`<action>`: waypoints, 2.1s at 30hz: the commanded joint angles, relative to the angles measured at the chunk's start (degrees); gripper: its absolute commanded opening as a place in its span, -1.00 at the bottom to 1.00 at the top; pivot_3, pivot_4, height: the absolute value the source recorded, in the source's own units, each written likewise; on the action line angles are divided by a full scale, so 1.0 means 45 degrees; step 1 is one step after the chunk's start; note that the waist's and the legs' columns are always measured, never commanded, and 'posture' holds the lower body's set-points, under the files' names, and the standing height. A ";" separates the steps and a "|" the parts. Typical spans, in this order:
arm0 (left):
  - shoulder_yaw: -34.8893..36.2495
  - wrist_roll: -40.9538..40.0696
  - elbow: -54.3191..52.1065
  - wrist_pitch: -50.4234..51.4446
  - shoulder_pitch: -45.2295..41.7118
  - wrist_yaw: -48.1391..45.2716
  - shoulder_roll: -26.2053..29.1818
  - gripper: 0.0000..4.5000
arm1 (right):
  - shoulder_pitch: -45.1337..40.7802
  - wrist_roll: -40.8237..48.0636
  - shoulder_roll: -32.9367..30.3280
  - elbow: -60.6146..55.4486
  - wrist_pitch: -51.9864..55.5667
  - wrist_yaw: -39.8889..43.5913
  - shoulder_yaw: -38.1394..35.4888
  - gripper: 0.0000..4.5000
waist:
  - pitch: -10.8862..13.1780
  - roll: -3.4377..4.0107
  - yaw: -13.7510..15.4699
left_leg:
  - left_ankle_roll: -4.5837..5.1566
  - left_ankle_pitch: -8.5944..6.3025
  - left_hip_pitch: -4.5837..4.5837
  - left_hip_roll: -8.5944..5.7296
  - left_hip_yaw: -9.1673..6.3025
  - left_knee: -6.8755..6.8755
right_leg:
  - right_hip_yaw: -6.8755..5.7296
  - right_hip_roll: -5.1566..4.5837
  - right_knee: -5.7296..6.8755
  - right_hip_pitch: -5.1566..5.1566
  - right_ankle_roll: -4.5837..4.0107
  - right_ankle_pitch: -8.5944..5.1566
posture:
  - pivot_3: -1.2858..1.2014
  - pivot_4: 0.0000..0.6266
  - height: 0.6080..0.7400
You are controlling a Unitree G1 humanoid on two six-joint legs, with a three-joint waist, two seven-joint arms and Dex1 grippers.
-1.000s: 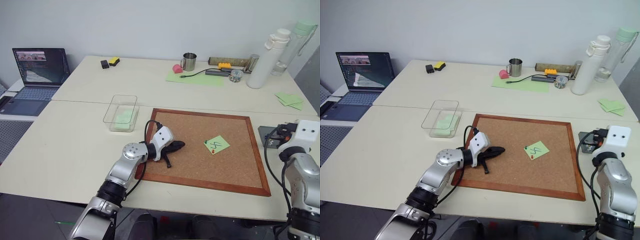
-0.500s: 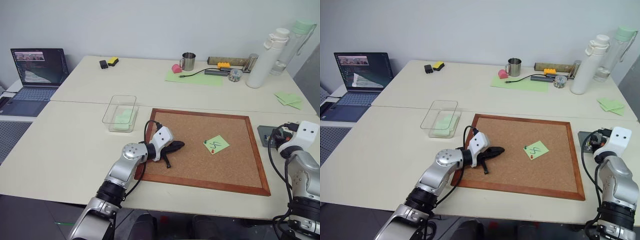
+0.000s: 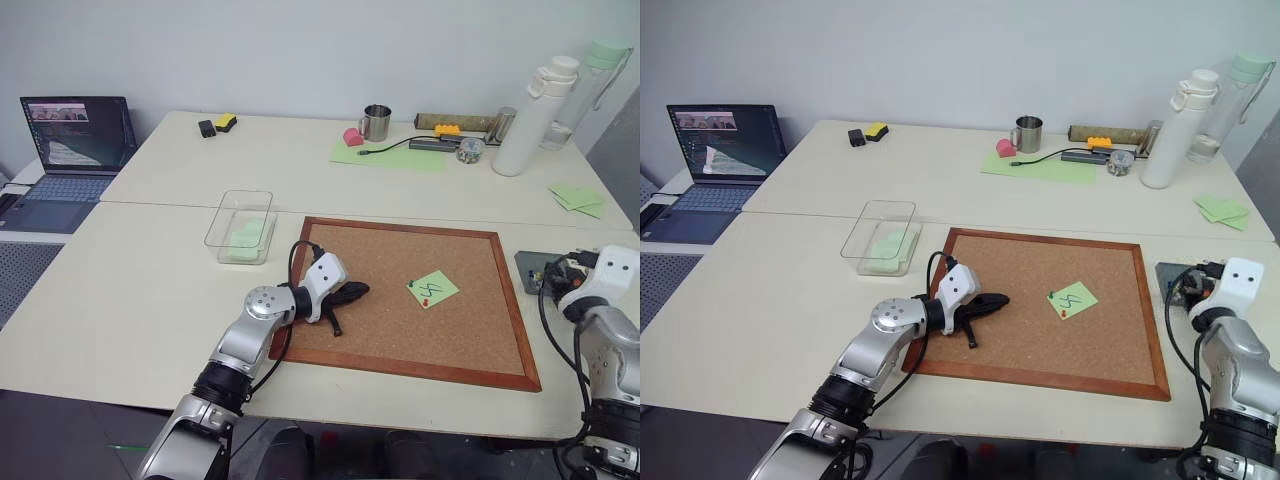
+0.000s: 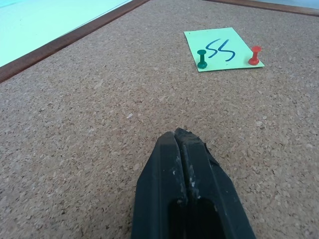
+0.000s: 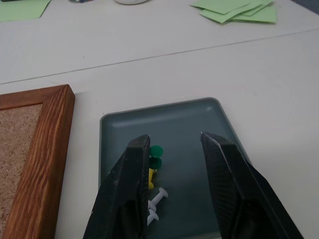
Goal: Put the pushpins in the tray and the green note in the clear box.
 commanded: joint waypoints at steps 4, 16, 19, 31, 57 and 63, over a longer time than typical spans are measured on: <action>-0.0100 0.0277 0.0212 0.0172 0.0119 0.0174 0.0128 -1.00 | -0.0096 0.0591 0.0081 -0.0169 0.0329 -0.0148 -0.0578 -0.26 | 0.0000 0.0001 0.0000 | 0.0000 0.0000 0.0000 0.0001 -0.0001 0.0000 | -0.0002 0.0000 -0.0002 0.0000 0.0000 0.0000 | 0.03 -0.52 1.00; -0.0104 0.0292 0.0222 0.0141 0.0122 0.0216 0.0102 -1.00 | -0.0094 0.1067 0.0060 -0.0762 -0.0306 0.0118 -0.1006 -0.26 | 0.0002 0.0002 -0.0002 | 0.0000 0.0000 -0.0003 0.0001 -0.0001 -0.0001 | 0.0000 0.0000 -0.0007 -0.0001 0.0000 0.0001 | 0.03 -0.52 1.00; -0.0107 0.0287 0.0210 0.0132 0.0143 0.0210 0.0102 -1.00 | -0.0322 0.2113 0.0111 -0.1527 -0.0475 0.0457 -0.1702 -0.26 | 0.0005 0.0008 -0.0003 | 0.0000 0.0000 -0.0006 0.0001 -0.0001 -0.0001 | -0.0001 0.0000 -0.0007 0.0000 0.0000 0.0001 | 0.03 -0.52 1.00; -0.0146 0.0264 0.0221 0.0141 0.0146 0.0126 0.0099 -1.00 | 0.2051 0.1923 -0.1581 -0.5339 -0.0408 0.3621 0.1581 -0.26 | 0.0008 0.0006 -0.0021 | 0.0001 -0.0001 -0.0009 0.0004 -0.0005 -0.0007 | -0.0004 -0.0001 -0.0022 -0.0001 0.0001 0.0001 | 0.03 -0.52 1.00; -0.0146 0.0273 0.0147 0.0247 0.0101 0.0073 0.0158 -1.00 | 0.2908 -0.1093 -0.0321 -0.5460 -0.1213 0.4149 0.6715 -0.42 | 0.0025 -0.0025 -0.0005 | -0.0001 0.0000 -0.0009 0.0015 -0.0015 -0.0003 | -0.0012 -0.0017 -0.0031 -0.0004 0.0006 0.0003 | 0.03 -0.52 1.00; -0.0144 0.0261 0.0091 0.0278 0.0128 0.0100 0.0138 -1.00 | 0.2828 -0.0918 -0.0116 -0.5513 -0.1165 0.4189 0.6556 -0.93 | 0.0027 -0.0028 -0.0007 | -0.0001 0.0000 -0.0009 0.0014 -0.0016 -0.0002 | -0.0013 -0.0017 -0.0030 -0.0003 0.0006 0.0004 | 0.03 -0.52 1.00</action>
